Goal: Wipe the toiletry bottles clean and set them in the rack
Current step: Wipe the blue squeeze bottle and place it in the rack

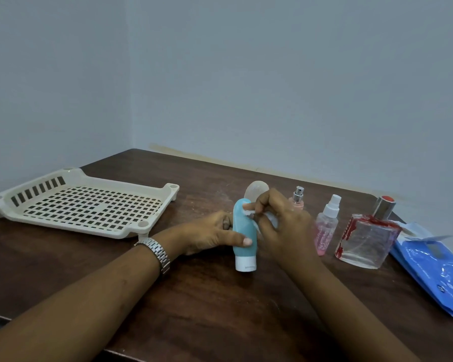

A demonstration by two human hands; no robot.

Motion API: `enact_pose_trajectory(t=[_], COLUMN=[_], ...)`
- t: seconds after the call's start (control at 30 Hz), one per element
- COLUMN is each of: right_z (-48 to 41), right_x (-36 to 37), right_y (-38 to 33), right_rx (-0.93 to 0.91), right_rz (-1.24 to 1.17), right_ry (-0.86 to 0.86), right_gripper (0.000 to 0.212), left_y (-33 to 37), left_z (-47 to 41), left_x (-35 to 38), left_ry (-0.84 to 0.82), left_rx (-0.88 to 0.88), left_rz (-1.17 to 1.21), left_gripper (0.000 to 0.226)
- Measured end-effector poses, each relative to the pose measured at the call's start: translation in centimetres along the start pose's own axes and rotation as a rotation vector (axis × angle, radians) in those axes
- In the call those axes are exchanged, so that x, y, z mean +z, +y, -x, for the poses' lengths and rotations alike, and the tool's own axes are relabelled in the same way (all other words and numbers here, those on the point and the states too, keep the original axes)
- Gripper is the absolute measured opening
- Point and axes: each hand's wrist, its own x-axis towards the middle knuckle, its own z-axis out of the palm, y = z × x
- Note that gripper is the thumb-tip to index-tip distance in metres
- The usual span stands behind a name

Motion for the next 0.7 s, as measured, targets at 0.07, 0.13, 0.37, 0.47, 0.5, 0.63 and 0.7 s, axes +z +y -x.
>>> enact_pose_trajectory(t=[0.07,0.13,0.37,0.47,0.5,0.63,0.7], right_z=[0.4,0.3,0.4,0.4,0.2,-0.1,0.3], right_x=[-0.1,-0.4,0.0,-0.3,-0.5,-0.3,0.0], right_y=[-0.4,-0.1,-0.9,-0.8,-0.6,-0.7,-1.1], right_rx=[-0.035,-0.028,-0.048,-0.047,-0.027,-0.014,-0.055], right_rz=[0.017,0.003,0.022,0.024,0.009,0.014,0.065], right_ry=[-0.043,-0.022,-0.058,-0.071,-0.046,-0.025,-0.079], right_gripper=[0.041,0.040,0.031,0.031,0.034,0.031,0.027], left_y=[0.0,0.1,0.1,-0.2,-0.1,-0.2,-0.4], left_z=[-0.1,-0.2,0.1,-0.2,-0.2,-0.4,-0.4], left_x=[0.0,0.1,0.1,0.0,0.0,0.0,0.0], left_ry=[0.007,0.007,0.011,0.011,0.013,0.026,0.036], left_rx=[0.005,0.000,0.016,0.031,0.022,0.018,0.044], left_rz=[0.008,0.000,0.030,0.006,-0.005,0.012,0.026], left_gripper=[0.022,0.020,0.020,0.014,0.012,0.020,0.020])
